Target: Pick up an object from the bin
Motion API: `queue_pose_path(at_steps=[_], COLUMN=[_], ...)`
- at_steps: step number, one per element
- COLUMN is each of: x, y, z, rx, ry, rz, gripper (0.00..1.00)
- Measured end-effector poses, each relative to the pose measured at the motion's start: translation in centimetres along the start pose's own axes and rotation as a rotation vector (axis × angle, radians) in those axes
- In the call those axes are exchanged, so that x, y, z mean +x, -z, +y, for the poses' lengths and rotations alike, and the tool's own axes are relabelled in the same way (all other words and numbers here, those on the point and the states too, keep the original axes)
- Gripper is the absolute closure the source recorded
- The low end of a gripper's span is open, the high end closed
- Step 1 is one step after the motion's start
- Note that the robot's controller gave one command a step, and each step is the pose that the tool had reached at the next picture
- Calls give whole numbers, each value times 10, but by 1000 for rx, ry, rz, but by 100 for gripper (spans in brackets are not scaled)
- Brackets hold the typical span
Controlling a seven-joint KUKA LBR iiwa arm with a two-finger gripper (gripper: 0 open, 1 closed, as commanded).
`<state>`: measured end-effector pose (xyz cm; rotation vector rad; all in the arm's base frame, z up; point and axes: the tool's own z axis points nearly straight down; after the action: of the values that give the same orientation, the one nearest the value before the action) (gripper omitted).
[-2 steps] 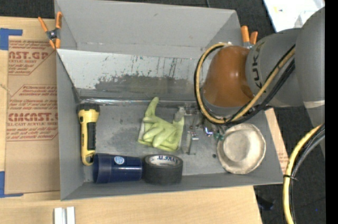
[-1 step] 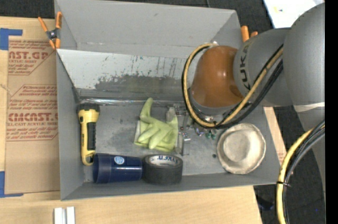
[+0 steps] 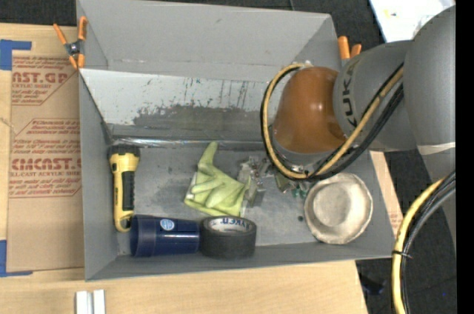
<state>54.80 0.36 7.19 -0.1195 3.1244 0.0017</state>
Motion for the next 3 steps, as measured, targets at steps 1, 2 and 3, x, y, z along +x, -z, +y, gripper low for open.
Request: queue_pose_path(at_steps=[1,2,3], x=[1,2,4], y=[0,4,-1], z=[-4,6,16], rx=[0,0,3], ry=[-6,-16,50], rz=[1,-1,-7], gripper=[100,100,100])
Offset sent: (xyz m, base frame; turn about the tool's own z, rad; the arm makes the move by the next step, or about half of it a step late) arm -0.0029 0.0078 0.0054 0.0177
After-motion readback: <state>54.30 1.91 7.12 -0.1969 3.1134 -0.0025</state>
